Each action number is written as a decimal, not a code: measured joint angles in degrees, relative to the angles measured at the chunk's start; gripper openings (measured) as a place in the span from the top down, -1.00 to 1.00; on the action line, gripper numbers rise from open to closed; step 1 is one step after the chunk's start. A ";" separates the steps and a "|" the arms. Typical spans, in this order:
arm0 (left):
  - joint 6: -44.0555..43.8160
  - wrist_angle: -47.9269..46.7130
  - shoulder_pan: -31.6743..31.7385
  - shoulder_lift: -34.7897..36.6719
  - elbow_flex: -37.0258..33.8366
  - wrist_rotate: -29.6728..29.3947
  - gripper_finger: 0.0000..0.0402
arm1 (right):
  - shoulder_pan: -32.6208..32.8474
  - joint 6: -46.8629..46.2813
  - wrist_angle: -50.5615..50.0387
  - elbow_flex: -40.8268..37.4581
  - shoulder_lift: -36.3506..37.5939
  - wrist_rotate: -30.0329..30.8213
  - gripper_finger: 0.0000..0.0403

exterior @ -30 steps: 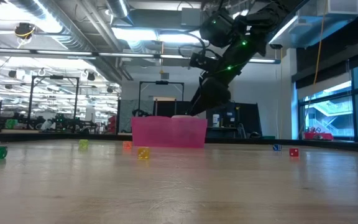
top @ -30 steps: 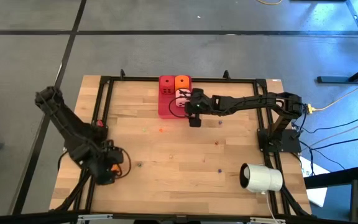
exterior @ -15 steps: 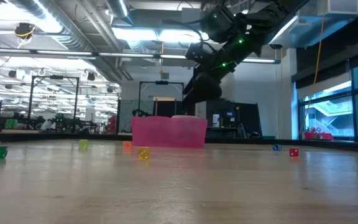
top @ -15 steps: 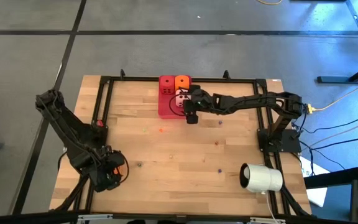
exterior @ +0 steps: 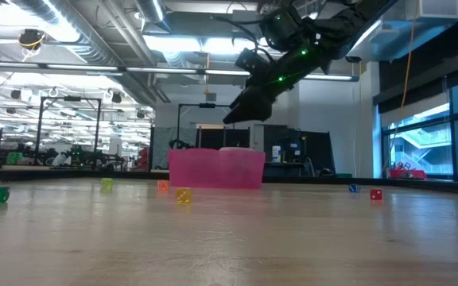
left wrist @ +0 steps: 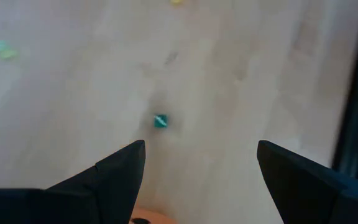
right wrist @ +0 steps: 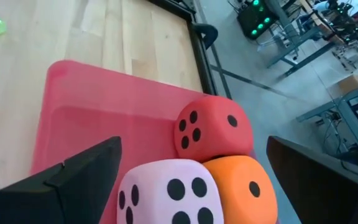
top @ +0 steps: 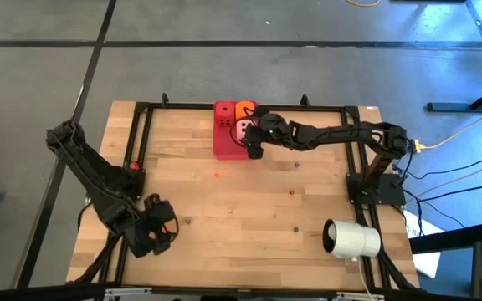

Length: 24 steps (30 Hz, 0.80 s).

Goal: Pick & Place Dice
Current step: Put the large orange dice into the bin

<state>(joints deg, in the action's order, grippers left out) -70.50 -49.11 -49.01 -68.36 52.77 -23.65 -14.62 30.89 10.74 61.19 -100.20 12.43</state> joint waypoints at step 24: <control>-8.41 -16.06 3.85 -1.93 0.00 22.35 -0.90 | -2.11 -3.58 -1.75 0.00 -0.02 -9.46 -0.99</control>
<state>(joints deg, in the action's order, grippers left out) -78.91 -65.17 -45.17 -70.29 52.77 -1.30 -16.73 27.30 9.00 61.19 -100.22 2.96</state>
